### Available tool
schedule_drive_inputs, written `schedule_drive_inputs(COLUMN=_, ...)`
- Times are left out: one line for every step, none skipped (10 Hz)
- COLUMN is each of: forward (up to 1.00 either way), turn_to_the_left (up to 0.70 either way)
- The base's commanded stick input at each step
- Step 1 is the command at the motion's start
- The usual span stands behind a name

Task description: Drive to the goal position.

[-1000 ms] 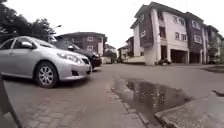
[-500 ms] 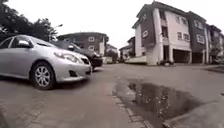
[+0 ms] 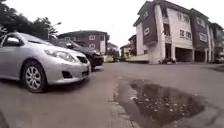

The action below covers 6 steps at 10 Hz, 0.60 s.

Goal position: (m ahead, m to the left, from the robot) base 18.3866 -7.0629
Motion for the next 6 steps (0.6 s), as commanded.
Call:
schedule_drive_inputs(forward=0.70, turn_to_the_left=0.00)
schedule_drive_inputs(forward=0.70, turn_to_the_left=0.00)
schedule_drive_inputs(forward=0.70, turn_to_the_left=0.00)
schedule_drive_inputs(forward=0.70, turn_to_the_left=0.00)
schedule_drive_inputs(forward=0.70, turn_to_the_left=0.00)
schedule_drive_inputs(forward=0.70, turn_to_the_left=0.00)
